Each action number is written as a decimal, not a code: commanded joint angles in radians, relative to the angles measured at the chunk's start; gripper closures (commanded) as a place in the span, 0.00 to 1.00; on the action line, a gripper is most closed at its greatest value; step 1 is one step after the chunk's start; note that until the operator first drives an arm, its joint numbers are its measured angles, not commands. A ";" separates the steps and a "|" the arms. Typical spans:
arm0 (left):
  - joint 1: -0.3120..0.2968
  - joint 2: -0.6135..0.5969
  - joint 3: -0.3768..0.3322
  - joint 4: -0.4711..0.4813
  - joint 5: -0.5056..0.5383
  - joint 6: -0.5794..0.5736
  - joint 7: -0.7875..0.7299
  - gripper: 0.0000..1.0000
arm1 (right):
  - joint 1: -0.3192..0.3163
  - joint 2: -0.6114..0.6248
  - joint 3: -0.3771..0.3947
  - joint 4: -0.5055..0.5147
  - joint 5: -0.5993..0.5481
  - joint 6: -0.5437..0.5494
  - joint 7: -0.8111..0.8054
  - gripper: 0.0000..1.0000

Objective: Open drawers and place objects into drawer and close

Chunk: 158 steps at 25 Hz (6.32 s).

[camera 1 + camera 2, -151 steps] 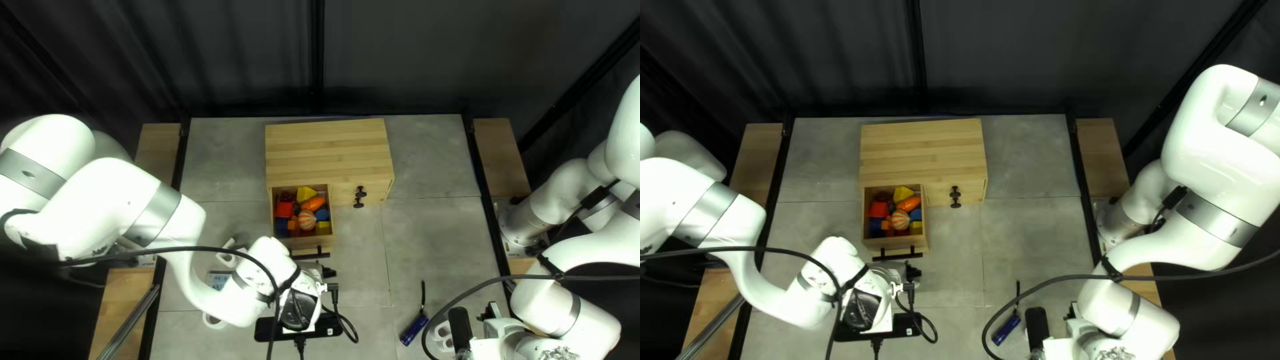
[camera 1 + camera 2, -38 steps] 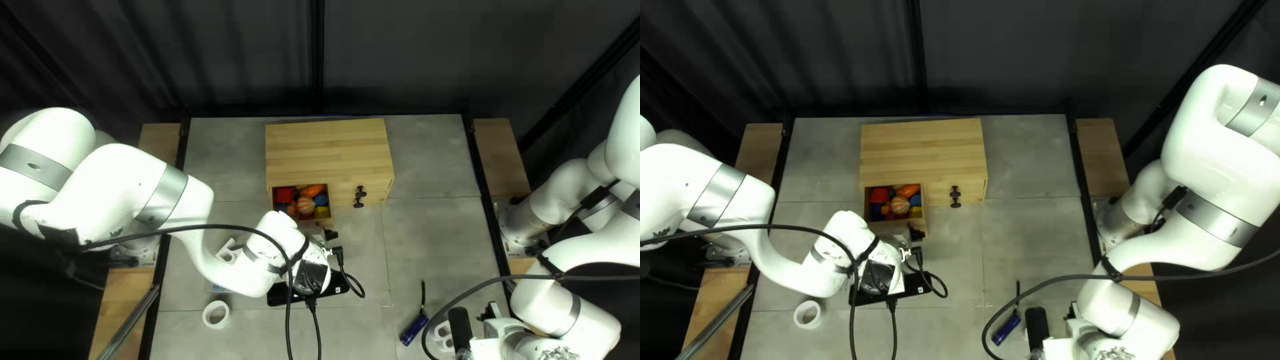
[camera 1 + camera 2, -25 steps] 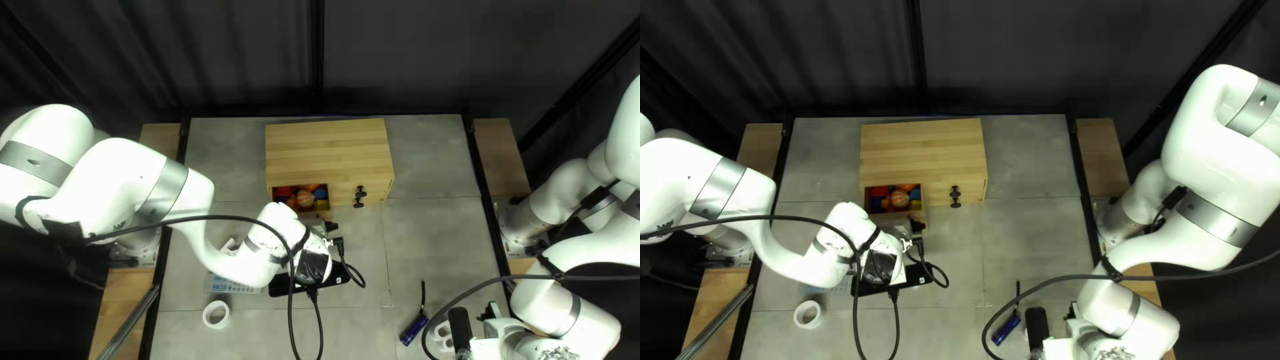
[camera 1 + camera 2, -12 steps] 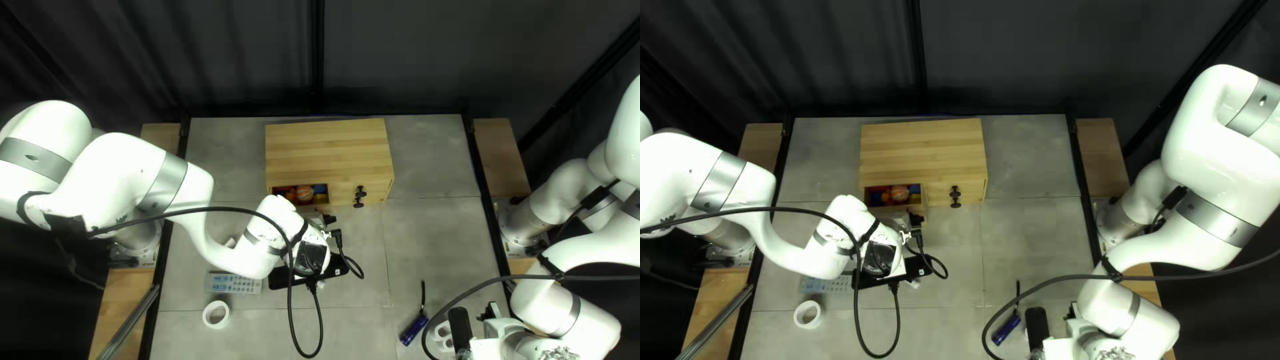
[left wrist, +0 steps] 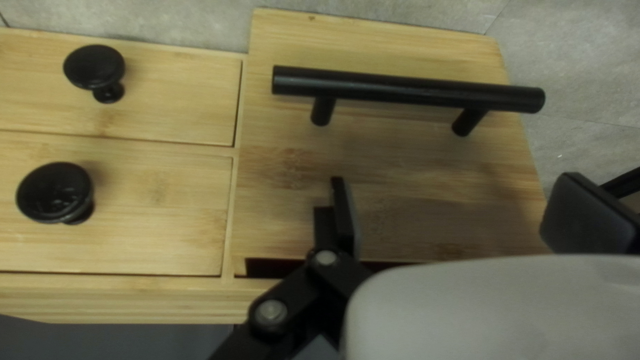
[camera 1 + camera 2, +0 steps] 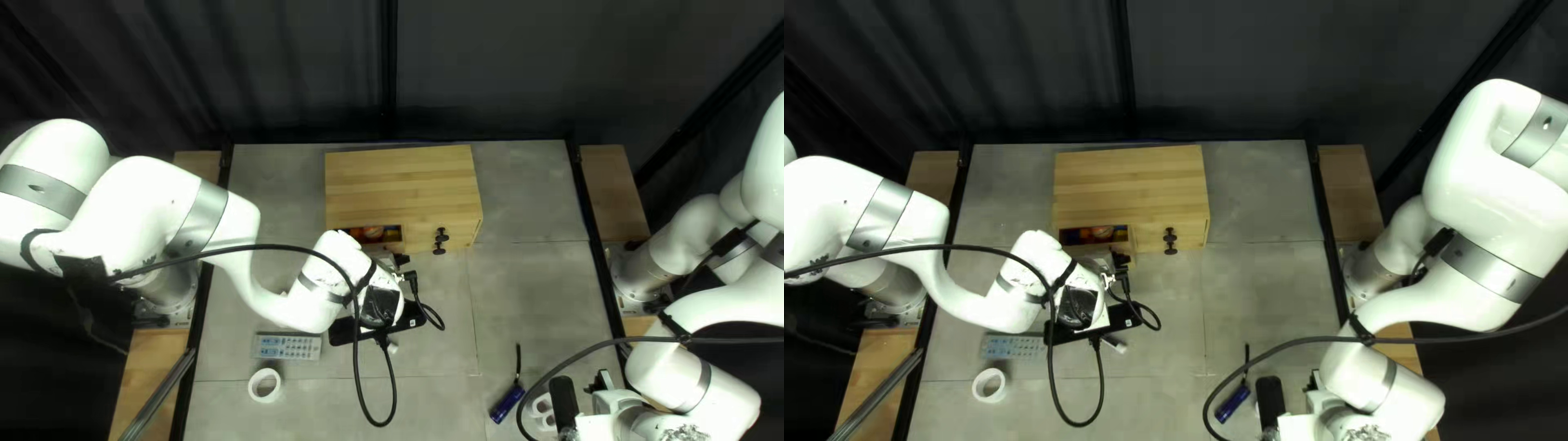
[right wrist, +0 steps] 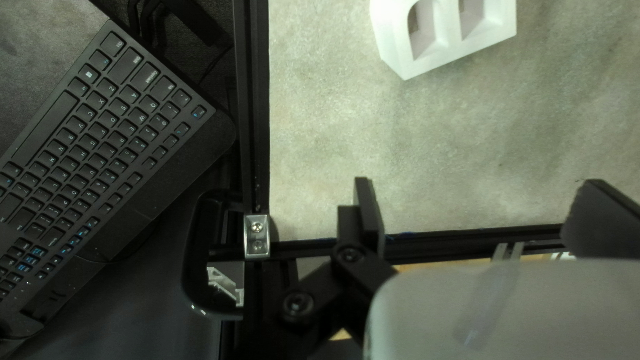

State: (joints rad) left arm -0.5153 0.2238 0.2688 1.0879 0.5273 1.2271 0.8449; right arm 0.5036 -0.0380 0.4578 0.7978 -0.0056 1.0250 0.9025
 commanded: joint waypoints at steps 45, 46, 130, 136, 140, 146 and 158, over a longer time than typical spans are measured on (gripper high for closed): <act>0.031 -0.007 0.033 -0.013 0.045 -0.011 0.027 0.00 | 0.000 0.000 0.000 0.000 0.000 0.000 0.000 0.00; 0.031 -0.008 0.034 -0.012 0.045 -0.010 0.027 0.00 | 0.000 0.000 0.000 0.000 0.000 0.000 0.000 0.00; -0.330 -0.231 -0.438 -0.030 -0.520 0.244 -0.842 0.00 | 0.000 0.000 0.000 0.000 0.000 0.000 0.000 0.00; -0.358 -0.208 -0.467 -0.031 -0.546 0.214 -0.853 0.00 | 0.000 0.000 0.000 0.000 0.000 0.000 0.000 0.00; -0.358 -0.210 -0.467 -0.034 -0.548 0.213 -0.853 0.00 | 0.000 0.000 0.000 0.000 0.000 0.000 0.000 0.00; -0.358 -0.210 -0.467 -0.034 -0.548 0.213 -0.853 0.00 | 0.000 0.000 0.000 0.000 0.000 0.000 0.000 0.00; -0.358 -0.210 -0.467 -0.034 -0.548 0.213 -0.853 0.00 | -0.081 -0.060 -0.103 0.047 -0.091 0.142 -0.332 0.00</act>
State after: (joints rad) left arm -0.8736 0.0138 -0.1985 1.0540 -0.0207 1.4396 -0.0079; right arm 0.4702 -0.0568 0.4149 0.8332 -0.0603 1.1197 0.7046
